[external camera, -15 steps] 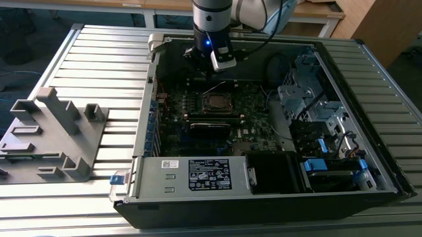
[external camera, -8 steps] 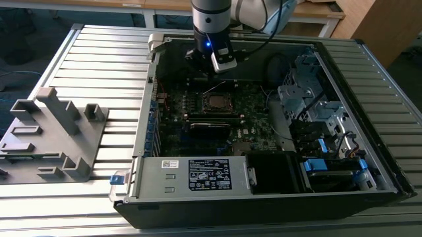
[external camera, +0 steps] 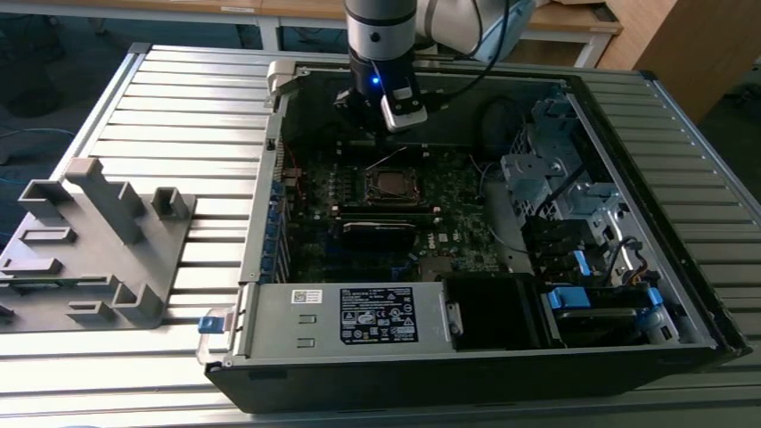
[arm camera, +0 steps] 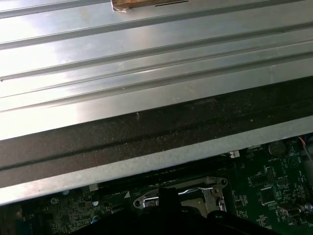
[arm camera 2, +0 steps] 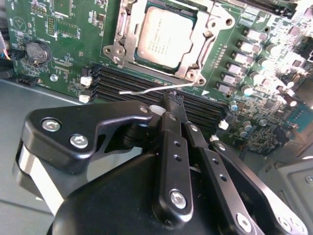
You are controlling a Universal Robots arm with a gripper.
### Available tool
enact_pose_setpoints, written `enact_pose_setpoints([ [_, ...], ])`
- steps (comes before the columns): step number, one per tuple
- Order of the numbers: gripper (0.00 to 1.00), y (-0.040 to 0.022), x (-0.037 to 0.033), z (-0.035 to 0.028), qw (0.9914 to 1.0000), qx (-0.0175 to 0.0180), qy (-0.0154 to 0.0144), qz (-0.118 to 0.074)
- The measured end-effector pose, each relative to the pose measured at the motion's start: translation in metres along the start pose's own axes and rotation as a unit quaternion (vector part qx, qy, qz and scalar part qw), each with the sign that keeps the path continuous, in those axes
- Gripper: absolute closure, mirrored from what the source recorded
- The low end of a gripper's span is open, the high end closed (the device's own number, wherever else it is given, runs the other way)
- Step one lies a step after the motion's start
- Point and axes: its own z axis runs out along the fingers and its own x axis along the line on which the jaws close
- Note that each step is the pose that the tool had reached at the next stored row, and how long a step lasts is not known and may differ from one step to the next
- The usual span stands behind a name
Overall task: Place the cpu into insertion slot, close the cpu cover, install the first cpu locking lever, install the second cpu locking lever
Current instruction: 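Install the first cpu locking lever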
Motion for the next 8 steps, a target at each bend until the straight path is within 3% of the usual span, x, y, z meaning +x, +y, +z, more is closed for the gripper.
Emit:
enact_pose_setpoints([
  [8,0.89,-0.0007,0.0004,0.0054,0.99999,-0.0052,-0.0006,0.000],
])
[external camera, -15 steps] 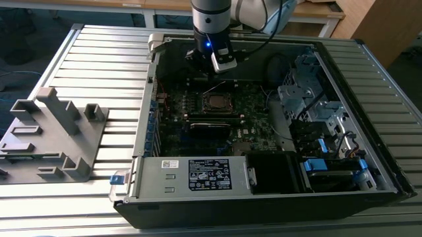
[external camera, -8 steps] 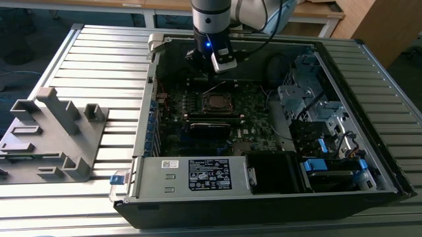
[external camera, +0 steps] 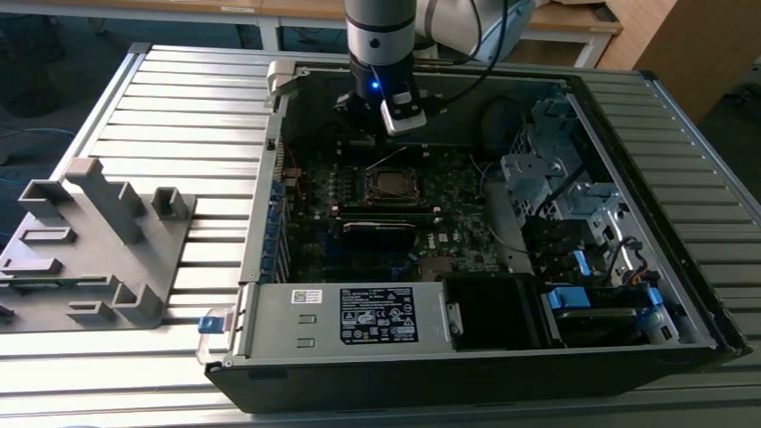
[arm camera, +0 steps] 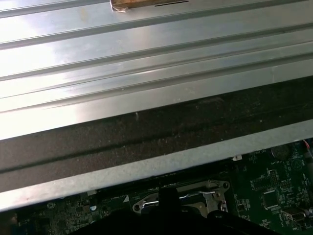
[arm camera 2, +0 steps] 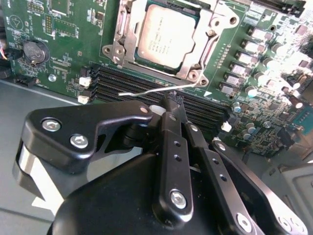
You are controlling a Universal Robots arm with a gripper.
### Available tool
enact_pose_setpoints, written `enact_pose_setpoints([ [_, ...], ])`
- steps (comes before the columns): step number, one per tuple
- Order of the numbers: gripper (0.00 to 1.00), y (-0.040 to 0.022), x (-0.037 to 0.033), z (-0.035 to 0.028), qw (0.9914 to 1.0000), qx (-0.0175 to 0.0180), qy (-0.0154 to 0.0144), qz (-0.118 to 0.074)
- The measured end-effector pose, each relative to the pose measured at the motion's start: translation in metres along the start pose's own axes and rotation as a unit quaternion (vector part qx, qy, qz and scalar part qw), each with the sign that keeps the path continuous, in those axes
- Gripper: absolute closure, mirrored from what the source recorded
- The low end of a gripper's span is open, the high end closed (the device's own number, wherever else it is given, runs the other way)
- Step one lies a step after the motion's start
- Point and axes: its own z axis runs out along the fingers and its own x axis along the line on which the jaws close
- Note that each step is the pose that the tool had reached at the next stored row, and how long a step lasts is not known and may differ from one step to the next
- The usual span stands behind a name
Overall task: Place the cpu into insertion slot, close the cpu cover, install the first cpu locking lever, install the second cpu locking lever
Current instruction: 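Install the first cpu locking lever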
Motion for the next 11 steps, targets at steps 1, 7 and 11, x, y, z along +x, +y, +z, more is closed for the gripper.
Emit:
enact_pose_setpoints([
  [1,0.89,0.0000,0.0000,0.0000,1.00000,0.0000,0.0000,0.000],
  [7,0.89,0.0006,-0.0024,0.0004,1.00000,-0.0001,0.0000,0.000],
  [11,0.89,0.0010,-0.0044,0.0009,1.00000,-0.0002,-0.0001,0.000],
])
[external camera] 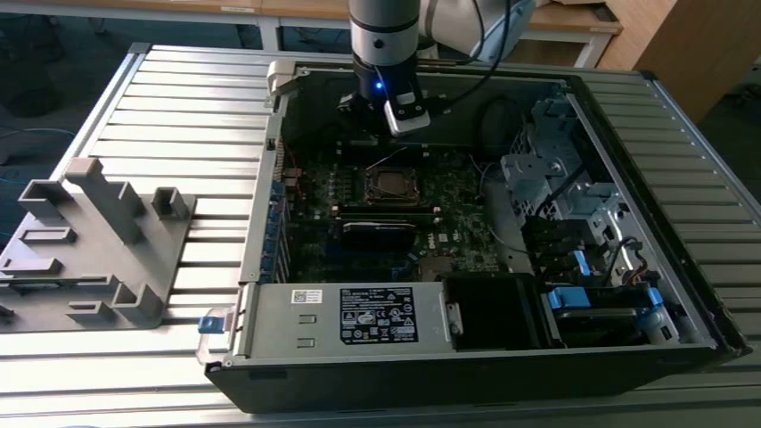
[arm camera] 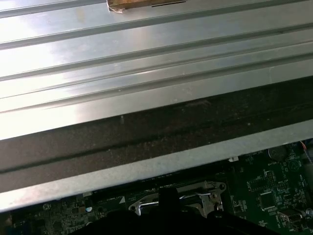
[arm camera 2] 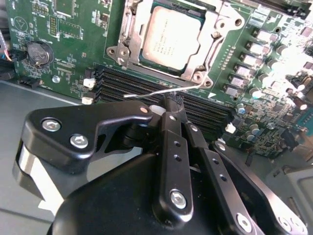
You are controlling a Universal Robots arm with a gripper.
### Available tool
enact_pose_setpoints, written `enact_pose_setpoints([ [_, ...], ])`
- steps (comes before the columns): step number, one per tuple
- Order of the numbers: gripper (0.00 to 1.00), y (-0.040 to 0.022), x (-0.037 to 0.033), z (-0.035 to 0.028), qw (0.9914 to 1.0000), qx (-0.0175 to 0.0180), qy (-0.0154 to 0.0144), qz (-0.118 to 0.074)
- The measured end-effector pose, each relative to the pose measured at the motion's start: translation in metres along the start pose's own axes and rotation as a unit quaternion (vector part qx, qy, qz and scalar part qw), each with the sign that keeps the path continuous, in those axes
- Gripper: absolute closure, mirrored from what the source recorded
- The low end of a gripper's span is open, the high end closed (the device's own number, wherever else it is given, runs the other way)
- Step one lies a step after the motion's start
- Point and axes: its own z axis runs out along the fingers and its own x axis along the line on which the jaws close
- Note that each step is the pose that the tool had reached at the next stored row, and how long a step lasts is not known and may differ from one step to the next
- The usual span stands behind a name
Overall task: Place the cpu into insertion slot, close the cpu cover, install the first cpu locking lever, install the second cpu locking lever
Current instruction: 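Install the first cpu locking lever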
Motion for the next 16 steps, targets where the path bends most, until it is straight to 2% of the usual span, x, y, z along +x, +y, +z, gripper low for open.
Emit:
enact_pose_setpoints([
  [9,0.89,0.0006,-0.0041,0.0028,1.00000,0.0001,0.0002,-0.001],
  [16,0.89,0.0010,-0.0066,0.0047,0.99997,0.0004,-0.0008,0.008],
])
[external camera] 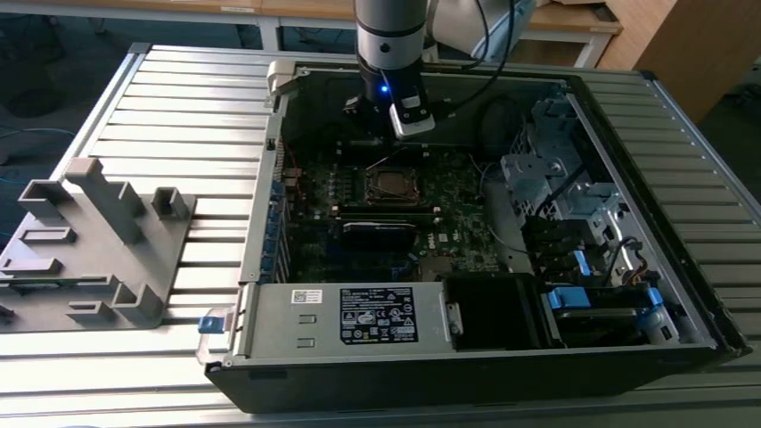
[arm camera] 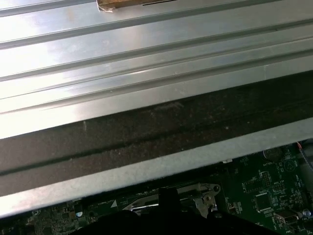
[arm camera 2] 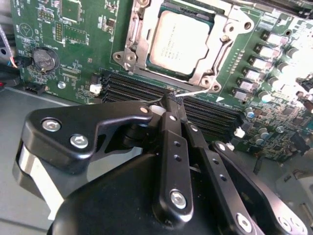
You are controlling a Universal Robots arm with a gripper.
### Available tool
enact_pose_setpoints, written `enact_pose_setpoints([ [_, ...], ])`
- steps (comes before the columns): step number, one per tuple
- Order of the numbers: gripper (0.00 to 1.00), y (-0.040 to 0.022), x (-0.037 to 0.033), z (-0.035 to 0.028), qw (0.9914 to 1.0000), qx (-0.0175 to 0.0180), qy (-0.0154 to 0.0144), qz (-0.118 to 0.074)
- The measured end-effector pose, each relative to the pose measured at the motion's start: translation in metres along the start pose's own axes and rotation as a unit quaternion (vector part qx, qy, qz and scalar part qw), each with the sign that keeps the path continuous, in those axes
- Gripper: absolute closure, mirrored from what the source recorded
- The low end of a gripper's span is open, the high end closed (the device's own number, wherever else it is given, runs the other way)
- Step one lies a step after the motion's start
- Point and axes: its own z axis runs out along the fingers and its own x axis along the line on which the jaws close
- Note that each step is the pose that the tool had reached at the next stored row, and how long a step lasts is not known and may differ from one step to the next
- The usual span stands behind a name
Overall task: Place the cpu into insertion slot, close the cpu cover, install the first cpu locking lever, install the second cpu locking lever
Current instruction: 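Install the first cpu locking lever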
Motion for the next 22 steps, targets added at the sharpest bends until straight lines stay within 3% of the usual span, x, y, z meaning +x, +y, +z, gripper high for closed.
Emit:
enact_pose_setpoints([
  [3,0.89,0.0000,0.0000,0.0003,0.99998,-0.0055,0.0007,0.000],
  [5,0.89,0.0000,0.0000,0.0009,0.99997,-0.0071,0.0006,0.001],
  [22,0.89,-0.0004,0.0001,0.0033,0.99995,-0.0091,-0.0022,0.004],
])
